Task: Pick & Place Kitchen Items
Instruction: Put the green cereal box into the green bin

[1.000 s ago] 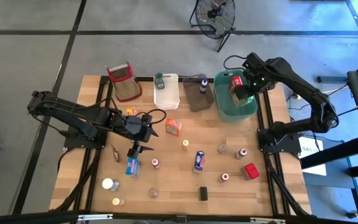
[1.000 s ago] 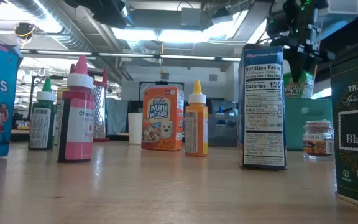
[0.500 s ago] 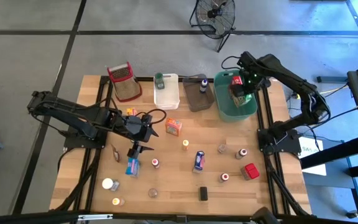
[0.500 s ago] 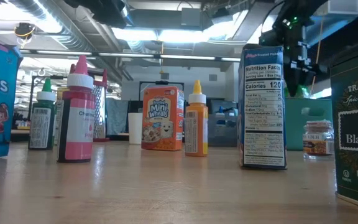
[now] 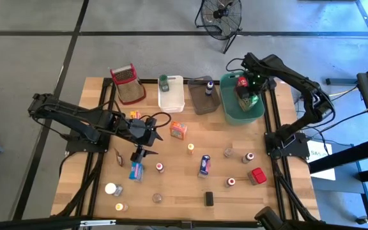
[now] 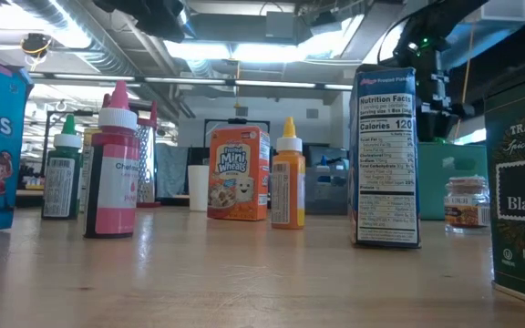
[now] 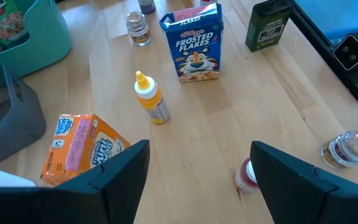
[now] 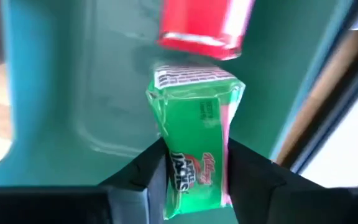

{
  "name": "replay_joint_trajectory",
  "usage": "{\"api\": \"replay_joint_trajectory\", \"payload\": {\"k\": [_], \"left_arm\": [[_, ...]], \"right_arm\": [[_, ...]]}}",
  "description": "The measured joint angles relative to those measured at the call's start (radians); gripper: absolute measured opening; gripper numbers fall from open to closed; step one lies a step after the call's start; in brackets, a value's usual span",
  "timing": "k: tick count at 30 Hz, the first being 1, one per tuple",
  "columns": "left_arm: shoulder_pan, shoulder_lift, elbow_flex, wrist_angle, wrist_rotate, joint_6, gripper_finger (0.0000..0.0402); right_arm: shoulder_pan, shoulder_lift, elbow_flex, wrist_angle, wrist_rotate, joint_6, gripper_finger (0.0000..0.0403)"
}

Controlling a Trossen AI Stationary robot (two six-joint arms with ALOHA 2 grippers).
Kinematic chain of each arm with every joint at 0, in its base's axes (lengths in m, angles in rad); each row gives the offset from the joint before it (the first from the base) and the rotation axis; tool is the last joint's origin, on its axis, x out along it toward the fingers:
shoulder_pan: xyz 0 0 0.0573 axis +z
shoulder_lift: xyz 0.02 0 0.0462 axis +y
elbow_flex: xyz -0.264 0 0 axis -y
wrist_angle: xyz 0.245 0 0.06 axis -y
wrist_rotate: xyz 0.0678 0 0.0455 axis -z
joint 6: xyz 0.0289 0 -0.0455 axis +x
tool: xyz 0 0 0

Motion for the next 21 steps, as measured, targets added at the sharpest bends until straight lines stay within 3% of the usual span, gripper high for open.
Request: {"api": "replay_joint_trajectory", "payload": {"k": [13, 21], "left_arm": [[0.000, 0.000, 0.000, -0.001, 0.000, -0.001, 0.0274], [0.000, 0.000, 0.000, -0.001, 0.000, 0.000, 0.0274]], "right_arm": [[0.000, 0.000, 0.000, -0.003, 0.013, 0.005, 0.0207], [0.000, -0.021, 0.012, -0.013, 0.013, 0.006, 0.0218]]}}
